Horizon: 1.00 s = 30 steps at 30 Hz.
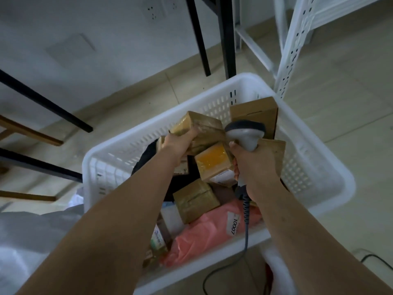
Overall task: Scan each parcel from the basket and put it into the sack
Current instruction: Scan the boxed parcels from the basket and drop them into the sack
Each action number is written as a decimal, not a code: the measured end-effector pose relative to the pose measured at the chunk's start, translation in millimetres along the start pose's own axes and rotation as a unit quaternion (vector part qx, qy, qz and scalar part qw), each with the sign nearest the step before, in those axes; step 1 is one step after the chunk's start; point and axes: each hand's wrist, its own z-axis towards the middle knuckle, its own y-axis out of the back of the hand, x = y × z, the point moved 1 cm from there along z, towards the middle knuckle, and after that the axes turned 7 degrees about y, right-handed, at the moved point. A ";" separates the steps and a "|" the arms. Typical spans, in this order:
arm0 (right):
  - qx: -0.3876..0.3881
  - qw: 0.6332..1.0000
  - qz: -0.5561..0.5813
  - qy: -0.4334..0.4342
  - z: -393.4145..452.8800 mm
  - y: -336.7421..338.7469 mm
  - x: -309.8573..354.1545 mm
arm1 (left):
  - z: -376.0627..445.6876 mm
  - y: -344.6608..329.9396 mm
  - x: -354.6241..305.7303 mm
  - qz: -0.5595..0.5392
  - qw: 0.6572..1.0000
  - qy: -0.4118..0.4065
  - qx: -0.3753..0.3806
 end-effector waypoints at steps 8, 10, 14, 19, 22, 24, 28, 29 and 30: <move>-0.021 0.999 0.009 0.038 -82.3 2.7 31.5 | -149.6 70.9 43.0 0.100 0.962 -0.235 -0.101; -0.014 0.998 0.053 0.007 -116.2 -4.4 28.2 | -195.8 91.3 65.1 0.116 0.939 -0.300 -0.121; -0.022 0.990 0.142 0.009 -198.9 -25.7 31.3 | -276.2 135.9 108.4 0.108 0.922 -0.359 -0.094; -0.009 0.984 0.156 0.084 -285.8 -58.2 58.8 | -349.9 190.4 122.1 -0.162 0.953 -0.255 0.003; 0.020 0.986 0.118 0.118 -318.9 -71.2 75.3 | -375.7 231.9 124.4 -0.183 0.963 -0.189 0.057; 0.048 0.984 0.088 0.144 -338.9 -78.6 87.3 | -386.3 260.7 132.1 -0.188 0.962 -0.169 0.099; 0.122 0.977 0.074 0.161 -369.7 -100.7 103.7 | -402.0 303.0 153.6 -0.209 0.959 -0.177 0.076; 0.138 0.974 0.080 0.162 -376.0 -105.9 107.8 | -403.8 310.5 160.2 -0.224 0.954 -0.190 0.056; 0.153 0.972 0.077 0.164 -382.2 -110.2 112.0 | -404.3 317.5 166.7 -0.245 0.947 -0.203 0.037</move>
